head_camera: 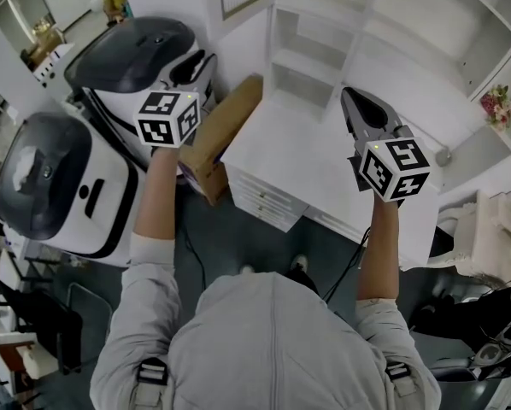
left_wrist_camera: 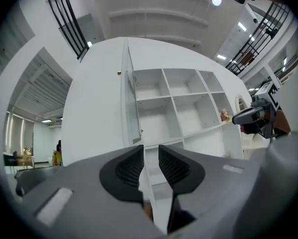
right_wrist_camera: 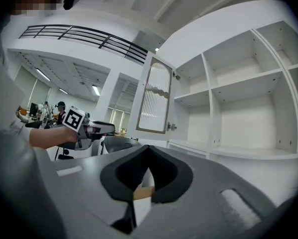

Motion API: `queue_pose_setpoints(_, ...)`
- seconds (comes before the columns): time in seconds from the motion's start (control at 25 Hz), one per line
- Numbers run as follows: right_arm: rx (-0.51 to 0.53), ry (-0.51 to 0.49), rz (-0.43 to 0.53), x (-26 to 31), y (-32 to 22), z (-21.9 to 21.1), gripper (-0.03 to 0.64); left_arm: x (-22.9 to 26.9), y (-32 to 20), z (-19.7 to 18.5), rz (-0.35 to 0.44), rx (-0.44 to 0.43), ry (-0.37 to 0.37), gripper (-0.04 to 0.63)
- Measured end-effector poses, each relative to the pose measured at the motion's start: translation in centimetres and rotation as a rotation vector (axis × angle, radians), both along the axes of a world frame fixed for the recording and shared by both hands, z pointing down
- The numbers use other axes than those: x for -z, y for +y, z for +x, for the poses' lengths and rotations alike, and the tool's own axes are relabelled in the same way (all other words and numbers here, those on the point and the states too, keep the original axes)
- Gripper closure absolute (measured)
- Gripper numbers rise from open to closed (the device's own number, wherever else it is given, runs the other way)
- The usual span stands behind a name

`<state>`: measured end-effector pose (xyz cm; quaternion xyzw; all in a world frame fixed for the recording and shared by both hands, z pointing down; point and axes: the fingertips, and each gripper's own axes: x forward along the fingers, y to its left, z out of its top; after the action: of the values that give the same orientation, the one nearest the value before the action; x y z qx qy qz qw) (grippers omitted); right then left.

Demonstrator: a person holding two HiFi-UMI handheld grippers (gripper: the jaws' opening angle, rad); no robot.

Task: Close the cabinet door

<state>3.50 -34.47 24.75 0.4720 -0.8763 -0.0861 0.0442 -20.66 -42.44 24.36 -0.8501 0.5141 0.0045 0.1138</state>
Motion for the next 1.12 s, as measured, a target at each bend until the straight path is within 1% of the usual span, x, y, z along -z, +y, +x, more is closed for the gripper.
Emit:
queue_pose_setpoints(0.08, 0.011, 0.005, -0.007, 0.0, -1.1, 0.4, 0.615, 0.4, -1.3, -0.3, -0.007, 0.037, 0.001, 0.473)
queue_pose_setpoints(0.2, 0.034, 0.01, -0.016, 0.0, -3.0, 1.0, 0.615, 0.7, -3.7, -0.7, -0.033, 0.088, 0.015, 0.433)
queue_pose_setpoints(0.44, 0.092, -0.004, -0.027, 0.1, -6.4, 1.7, 0.615, 0.6, -8.0, -1.0, -0.084, 0.154, 0.024, 0.423)
queue_pose_setpoints(0.64, 0.107, -0.013, -0.032, 0.0, -8.6, 3.1, 0.615, 0.5, -9.7, -0.7, -0.095, 0.188, 0.038, 0.445)
queue_pose_setpoints(0.84, 0.117, -0.026, -0.047, -0.3, -9.7, 3.9, 0.616, 0.7, -9.6, -1.2, -0.093, 0.197, 0.115, 0.491)
queue_pose_setpoints(0.96, 0.105, -0.034, -0.041, -0.4, -10.1, 4.3, 0.615, 0.7, -9.0, -0.6, -0.097, 0.199, 0.111, 0.512)
queue_pose_setpoints(1.12, 0.105, -0.044, -0.033, -0.4, -10.2, 4.4, 0.615, 0.8, -8.3, 1.1, -0.105, 0.179, 0.109, 0.514)
